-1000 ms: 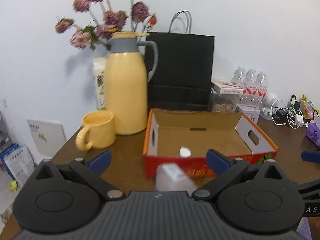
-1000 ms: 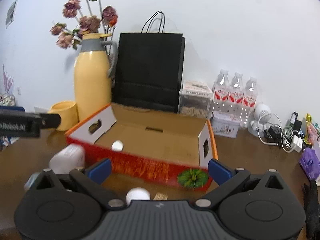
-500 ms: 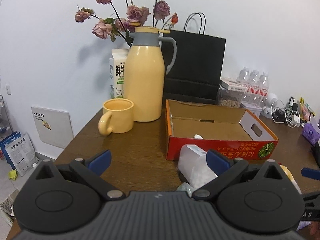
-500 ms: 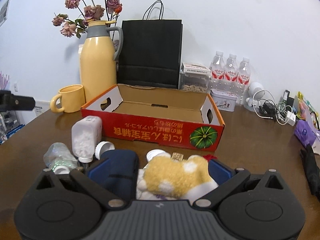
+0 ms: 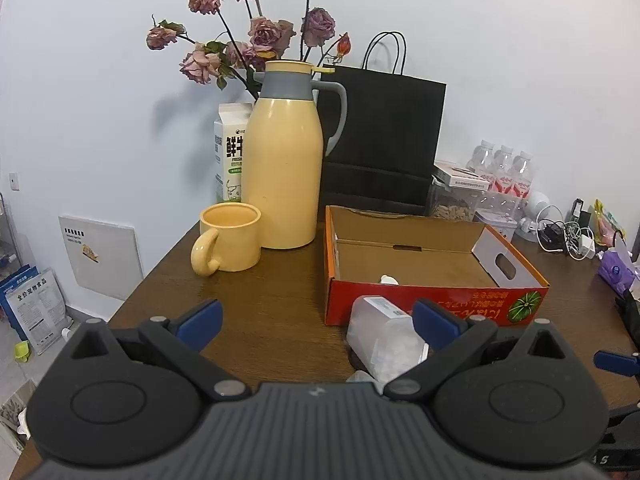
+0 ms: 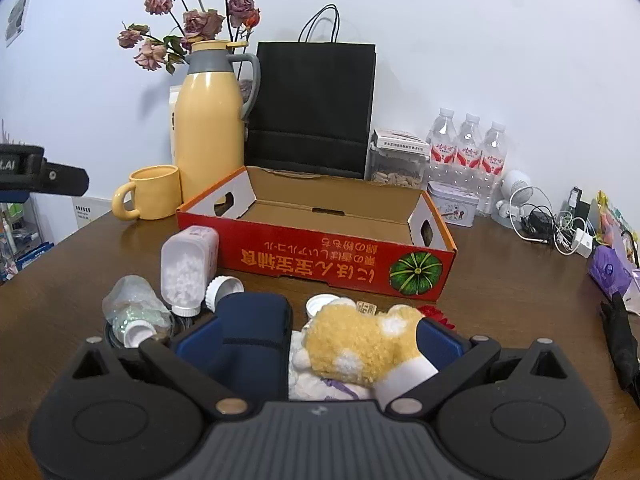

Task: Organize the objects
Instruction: 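Move both grippers back from the box toward the plush hamster, then grasp the plush hamster toy with the right gripper and lift it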

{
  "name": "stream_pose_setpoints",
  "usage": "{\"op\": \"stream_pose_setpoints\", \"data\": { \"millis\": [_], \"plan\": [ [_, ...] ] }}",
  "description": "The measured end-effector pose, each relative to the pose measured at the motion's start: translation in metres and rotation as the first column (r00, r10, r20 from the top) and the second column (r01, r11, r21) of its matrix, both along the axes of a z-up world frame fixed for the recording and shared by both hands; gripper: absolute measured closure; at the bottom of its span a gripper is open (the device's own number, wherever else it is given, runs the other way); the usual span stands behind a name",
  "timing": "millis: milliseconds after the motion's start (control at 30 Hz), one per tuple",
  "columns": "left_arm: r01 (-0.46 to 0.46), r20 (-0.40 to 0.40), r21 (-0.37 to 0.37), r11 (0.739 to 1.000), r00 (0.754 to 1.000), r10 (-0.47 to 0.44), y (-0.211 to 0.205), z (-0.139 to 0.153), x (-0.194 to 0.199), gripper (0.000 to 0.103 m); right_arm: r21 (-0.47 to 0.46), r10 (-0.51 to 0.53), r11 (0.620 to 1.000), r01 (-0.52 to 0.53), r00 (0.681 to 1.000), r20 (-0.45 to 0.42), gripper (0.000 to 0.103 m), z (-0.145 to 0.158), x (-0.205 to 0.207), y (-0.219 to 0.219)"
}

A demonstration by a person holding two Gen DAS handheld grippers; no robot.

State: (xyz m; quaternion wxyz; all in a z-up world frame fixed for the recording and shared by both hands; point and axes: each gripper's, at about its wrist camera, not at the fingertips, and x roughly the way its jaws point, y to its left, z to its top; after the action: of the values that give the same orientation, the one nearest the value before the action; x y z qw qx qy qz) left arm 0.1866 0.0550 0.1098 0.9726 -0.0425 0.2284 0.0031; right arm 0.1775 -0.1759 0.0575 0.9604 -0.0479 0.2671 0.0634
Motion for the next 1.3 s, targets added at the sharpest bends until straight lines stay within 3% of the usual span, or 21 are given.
{"op": "stream_pose_setpoints", "data": {
  "millis": [400, 900, 1233, 1300],
  "plan": [
    [0.019, -0.013, -0.008, 1.000, 1.000, -0.019, -0.006, -0.006, -0.002, 0.000, 0.008, -0.003, 1.000, 0.003, 1.000, -0.020, 0.000, -0.007, -0.003, -0.002],
    [0.065, -0.004, -0.019, 0.998, 0.998, -0.065, -0.020, -0.042, -0.043, 0.000, -0.049, -0.049, 0.997, 0.052, 0.998, 0.048, 0.000, -0.018, -0.024, -0.025],
    [0.052, -0.020, -0.027, 0.998, 0.998, -0.053, -0.022, -0.046, -0.047, 0.000, -0.045, -0.027, 0.999, 0.026, 0.999, -0.031, 0.000, -0.040, 0.013, -0.047],
    [0.046, -0.018, -0.028, 0.999, 0.999, -0.046, -0.021, -0.044, -0.047, 0.000, -0.016, -0.001, 1.000, 0.000, 0.998, -0.059, 0.011, -0.043, 0.022, -0.049]
  ]
}}
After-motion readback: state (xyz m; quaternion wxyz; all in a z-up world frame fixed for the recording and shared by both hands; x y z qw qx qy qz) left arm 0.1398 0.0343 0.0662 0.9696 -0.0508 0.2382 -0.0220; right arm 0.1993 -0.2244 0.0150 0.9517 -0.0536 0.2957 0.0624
